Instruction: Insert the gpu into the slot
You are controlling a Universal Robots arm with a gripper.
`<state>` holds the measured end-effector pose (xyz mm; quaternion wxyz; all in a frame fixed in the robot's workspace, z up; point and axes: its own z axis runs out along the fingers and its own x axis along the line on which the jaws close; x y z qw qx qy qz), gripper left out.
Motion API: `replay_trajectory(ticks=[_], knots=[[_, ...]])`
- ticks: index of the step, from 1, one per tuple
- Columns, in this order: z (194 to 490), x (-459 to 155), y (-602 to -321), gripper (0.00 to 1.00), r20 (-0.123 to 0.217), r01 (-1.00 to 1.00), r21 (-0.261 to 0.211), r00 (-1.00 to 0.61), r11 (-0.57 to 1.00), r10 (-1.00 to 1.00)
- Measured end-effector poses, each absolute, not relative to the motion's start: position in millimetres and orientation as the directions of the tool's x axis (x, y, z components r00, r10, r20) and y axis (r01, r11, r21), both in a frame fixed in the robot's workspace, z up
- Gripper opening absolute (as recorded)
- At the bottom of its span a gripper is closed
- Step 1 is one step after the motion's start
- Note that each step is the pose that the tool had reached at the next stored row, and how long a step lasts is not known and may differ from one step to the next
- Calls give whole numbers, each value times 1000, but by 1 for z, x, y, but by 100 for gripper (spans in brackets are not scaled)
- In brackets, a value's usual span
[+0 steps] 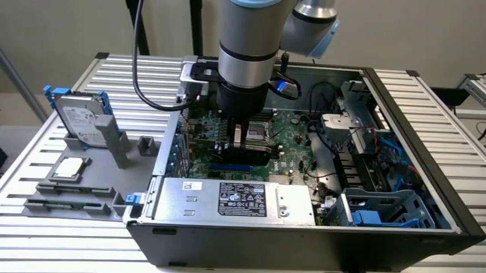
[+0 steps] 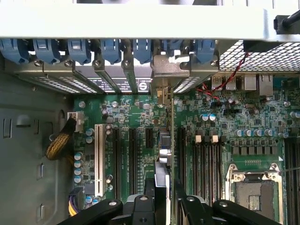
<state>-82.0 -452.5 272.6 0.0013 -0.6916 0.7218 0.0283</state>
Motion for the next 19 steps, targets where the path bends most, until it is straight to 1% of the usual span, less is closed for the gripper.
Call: replay_trajectory(ticks=[19], knots=[[264,-82,-452,26,-36,-999,43,-28,26,-999]])
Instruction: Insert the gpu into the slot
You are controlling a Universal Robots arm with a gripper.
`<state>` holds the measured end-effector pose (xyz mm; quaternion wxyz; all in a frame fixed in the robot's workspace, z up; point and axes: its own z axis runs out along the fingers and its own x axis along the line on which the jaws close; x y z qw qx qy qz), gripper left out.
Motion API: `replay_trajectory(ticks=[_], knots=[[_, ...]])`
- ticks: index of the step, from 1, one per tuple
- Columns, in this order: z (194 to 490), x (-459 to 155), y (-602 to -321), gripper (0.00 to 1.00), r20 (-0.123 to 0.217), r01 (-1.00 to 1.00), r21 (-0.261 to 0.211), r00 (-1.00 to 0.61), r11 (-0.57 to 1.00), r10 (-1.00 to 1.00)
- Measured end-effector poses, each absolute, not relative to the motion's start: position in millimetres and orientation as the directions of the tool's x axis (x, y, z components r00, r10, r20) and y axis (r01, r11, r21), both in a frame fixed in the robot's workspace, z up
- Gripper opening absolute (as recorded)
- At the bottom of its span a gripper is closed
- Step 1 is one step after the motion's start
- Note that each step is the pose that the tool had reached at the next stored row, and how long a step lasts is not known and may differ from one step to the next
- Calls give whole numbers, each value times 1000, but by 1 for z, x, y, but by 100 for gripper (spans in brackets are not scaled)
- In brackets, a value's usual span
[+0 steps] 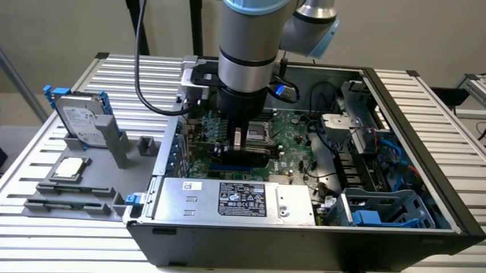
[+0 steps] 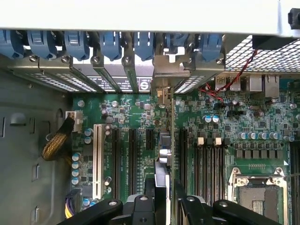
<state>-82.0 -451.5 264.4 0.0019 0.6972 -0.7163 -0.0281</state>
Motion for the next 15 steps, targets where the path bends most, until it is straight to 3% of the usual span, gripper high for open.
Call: replay_trajectory(ticks=[15], knots=[[260,-83,-450,26,-36,-999,44,-23,21,-999]])
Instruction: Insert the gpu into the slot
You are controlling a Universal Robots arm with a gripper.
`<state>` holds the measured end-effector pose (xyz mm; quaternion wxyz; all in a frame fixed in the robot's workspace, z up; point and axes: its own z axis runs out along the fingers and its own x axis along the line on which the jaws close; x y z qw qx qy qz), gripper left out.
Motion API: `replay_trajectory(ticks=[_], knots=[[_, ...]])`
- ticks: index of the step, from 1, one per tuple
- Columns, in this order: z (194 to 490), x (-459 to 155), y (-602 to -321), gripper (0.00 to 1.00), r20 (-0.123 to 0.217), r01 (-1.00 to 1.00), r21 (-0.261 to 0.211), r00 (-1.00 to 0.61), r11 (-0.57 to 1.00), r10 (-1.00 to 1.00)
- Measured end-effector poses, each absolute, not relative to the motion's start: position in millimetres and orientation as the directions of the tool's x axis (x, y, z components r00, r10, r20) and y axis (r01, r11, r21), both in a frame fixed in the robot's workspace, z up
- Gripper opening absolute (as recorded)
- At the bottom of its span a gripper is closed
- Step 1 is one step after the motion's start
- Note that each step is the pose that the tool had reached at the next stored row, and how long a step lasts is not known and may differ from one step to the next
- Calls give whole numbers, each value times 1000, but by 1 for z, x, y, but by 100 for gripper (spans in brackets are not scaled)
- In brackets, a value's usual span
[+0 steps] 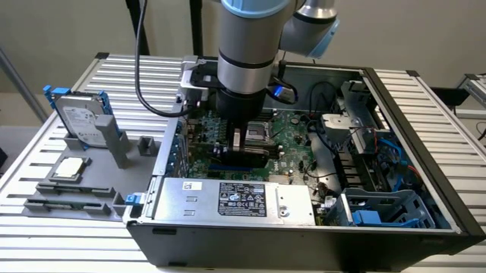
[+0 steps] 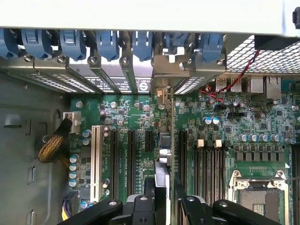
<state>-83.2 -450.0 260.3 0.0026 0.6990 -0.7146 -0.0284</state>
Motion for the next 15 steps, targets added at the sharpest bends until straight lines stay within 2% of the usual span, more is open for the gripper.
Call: replay_trajectory(ticks=[15], knots=[[261,-83,-449,26,-34,-999,51,-18,17,-999]])
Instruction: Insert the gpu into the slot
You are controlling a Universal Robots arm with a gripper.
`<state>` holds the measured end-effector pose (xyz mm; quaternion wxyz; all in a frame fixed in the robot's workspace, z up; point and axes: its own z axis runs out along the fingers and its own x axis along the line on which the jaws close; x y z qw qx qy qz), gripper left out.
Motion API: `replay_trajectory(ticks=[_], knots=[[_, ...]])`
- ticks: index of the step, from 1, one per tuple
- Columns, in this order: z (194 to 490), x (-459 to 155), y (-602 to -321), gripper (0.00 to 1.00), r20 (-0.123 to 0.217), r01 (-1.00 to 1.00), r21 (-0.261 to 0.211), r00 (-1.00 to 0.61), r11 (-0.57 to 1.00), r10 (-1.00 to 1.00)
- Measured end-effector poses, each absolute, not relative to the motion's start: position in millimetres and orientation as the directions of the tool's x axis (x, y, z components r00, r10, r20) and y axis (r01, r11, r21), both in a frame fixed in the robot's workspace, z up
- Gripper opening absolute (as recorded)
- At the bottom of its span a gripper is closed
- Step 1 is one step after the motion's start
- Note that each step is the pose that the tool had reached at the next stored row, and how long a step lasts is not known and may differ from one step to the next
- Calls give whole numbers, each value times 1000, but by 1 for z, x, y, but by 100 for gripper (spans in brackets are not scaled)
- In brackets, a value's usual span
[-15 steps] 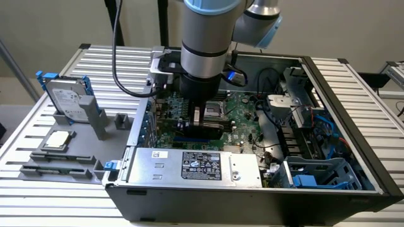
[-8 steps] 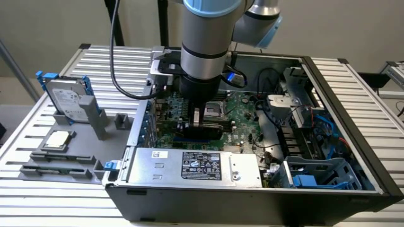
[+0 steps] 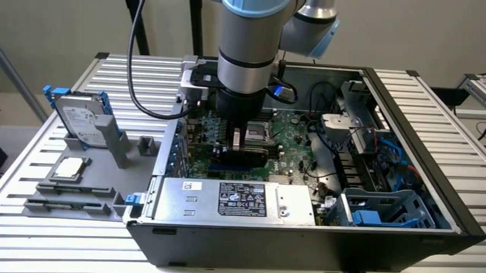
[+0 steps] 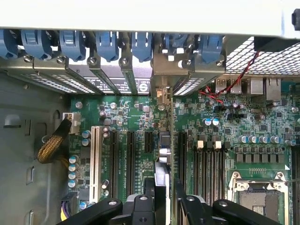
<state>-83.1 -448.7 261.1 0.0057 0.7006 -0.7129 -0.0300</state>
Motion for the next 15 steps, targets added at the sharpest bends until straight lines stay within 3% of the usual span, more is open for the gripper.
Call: replay_trajectory(ticks=[15], knots=[[257,-83,-447,26,-34,-998,66,-2,0,-999]])
